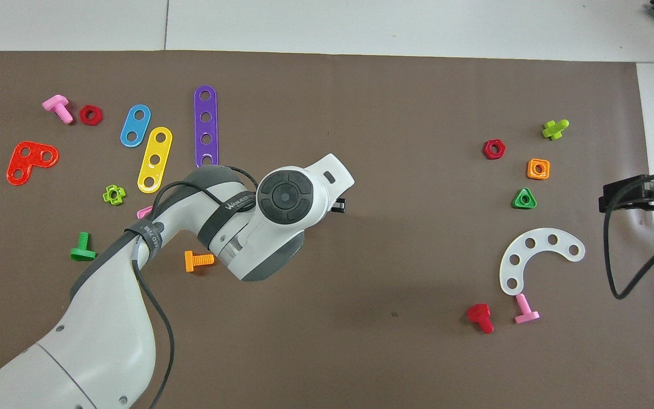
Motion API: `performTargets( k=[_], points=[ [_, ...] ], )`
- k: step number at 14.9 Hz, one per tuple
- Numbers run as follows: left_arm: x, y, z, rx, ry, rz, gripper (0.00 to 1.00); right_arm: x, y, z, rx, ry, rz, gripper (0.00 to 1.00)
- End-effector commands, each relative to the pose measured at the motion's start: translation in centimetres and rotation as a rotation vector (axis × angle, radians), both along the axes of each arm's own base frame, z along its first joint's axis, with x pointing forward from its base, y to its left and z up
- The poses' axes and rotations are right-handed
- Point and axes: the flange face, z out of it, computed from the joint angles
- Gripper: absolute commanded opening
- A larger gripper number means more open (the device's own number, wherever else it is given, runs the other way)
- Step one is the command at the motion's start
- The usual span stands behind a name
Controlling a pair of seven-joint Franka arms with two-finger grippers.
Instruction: Unscrew and place screws in storage area
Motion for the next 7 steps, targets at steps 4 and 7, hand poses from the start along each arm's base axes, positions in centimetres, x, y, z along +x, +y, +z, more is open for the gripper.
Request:
performTargets(
  k=[4,7],
  points=[
    [-1.3,1.3,4.9,0.085,-0.042,0.019,0.34,-0.4,-0.5,0.3,0.008,0.001,0.015,1.0],
    [-0.9,2.6,5.6,0.108,-0.041,0.033,0.35,-0.4,0.9,0.3,0.008,-0.017,0.049,1.0]
  ],
)
